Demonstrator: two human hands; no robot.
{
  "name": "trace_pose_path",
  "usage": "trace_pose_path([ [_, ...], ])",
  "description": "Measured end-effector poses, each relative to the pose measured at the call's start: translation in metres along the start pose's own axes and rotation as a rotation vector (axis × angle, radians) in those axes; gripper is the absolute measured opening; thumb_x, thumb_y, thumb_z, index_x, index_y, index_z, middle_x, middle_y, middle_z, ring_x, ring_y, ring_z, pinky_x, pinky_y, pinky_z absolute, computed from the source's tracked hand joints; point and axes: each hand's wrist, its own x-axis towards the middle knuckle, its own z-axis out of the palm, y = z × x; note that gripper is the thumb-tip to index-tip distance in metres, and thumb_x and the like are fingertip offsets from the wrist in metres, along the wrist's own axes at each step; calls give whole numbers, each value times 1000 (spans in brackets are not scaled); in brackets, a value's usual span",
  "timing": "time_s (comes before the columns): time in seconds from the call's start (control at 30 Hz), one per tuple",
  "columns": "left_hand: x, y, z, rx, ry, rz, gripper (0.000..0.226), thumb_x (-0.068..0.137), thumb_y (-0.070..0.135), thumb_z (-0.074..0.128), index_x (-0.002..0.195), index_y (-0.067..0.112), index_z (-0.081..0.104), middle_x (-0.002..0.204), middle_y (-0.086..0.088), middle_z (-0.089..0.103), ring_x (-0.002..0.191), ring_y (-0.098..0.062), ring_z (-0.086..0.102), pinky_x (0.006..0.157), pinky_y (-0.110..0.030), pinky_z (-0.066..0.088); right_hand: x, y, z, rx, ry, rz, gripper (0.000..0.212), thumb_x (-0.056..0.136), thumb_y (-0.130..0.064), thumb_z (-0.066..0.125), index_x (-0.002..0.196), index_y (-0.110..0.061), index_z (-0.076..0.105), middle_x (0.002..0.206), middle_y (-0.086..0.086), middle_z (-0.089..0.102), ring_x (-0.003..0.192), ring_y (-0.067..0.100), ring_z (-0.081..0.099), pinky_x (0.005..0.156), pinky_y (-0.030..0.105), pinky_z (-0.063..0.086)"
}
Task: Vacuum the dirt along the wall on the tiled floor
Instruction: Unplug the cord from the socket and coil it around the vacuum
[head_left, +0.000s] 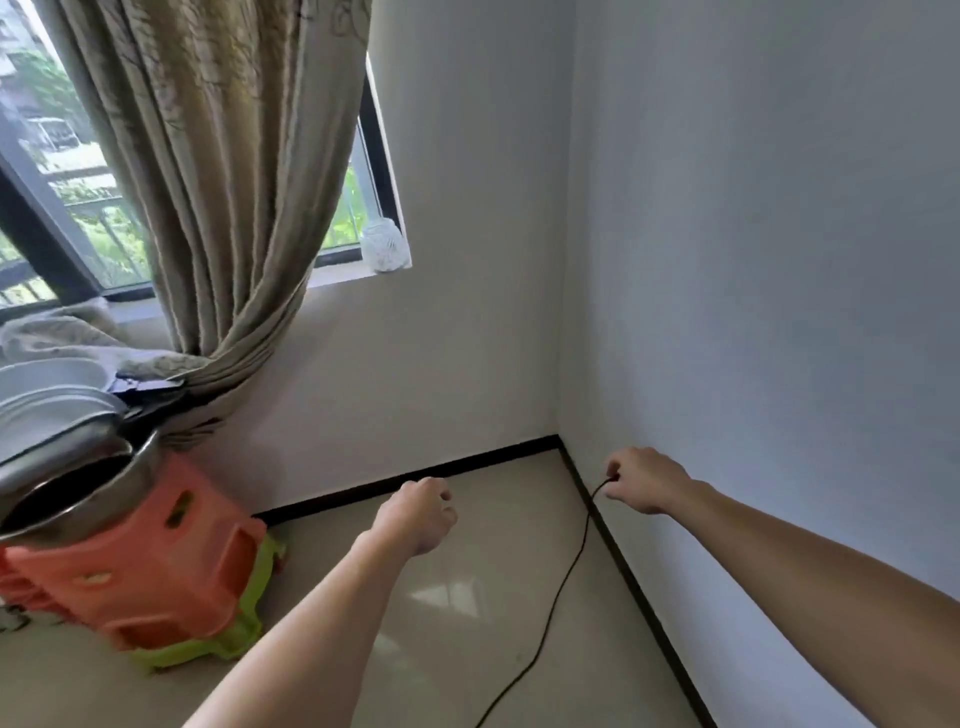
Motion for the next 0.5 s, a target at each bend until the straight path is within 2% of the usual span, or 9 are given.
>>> trace_pose_path([
  [0.07, 40, 10, -3, 6, -54, 36, 37, 92, 34, 49, 127, 23, 55, 123, -5, 59, 110, -25, 56, 86, -31, 47, 27, 9, -2, 25, -12, 60, 25, 90, -34, 60, 111, -21, 64, 107, 1, 65, 93, 21, 61, 73, 29, 47],
  [0.2, 127, 28, -4, 11, -119, 119, 35, 91, 30, 51, 124, 20, 57, 114, -5, 64, 110, -26, 55, 88, -33, 48, 96, 36, 0, 78, -22, 185, 27, 89, -34, 59, 112, -20, 62, 110, 2, 65, 95, 21, 61, 79, 31, 49],
  [0.33, 218, 38, 11, 45, -187, 135, 34, 89, 28, 54, 121, 20, 59, 112, -4, 65, 106, -26, 58, 87, -33, 49, 185, 64, 30, 155, -90, 306, 31, 85, -30, 60, 105, -9, 69, 105, 11, 73, 76, 21, 63, 65, 28, 39],
  [0.5, 340, 49, 38, 90, -286, 128, 33, 89, 33, 54, 120, 24, 58, 106, -1, 65, 96, -22, 62, 83, -35, 52, 306, 85, 73, 298, -187, 433, 25, 90, -31, 58, 88, -7, 67, 90, 11, 70, 80, 26, 63, 61, 27, 36],
])
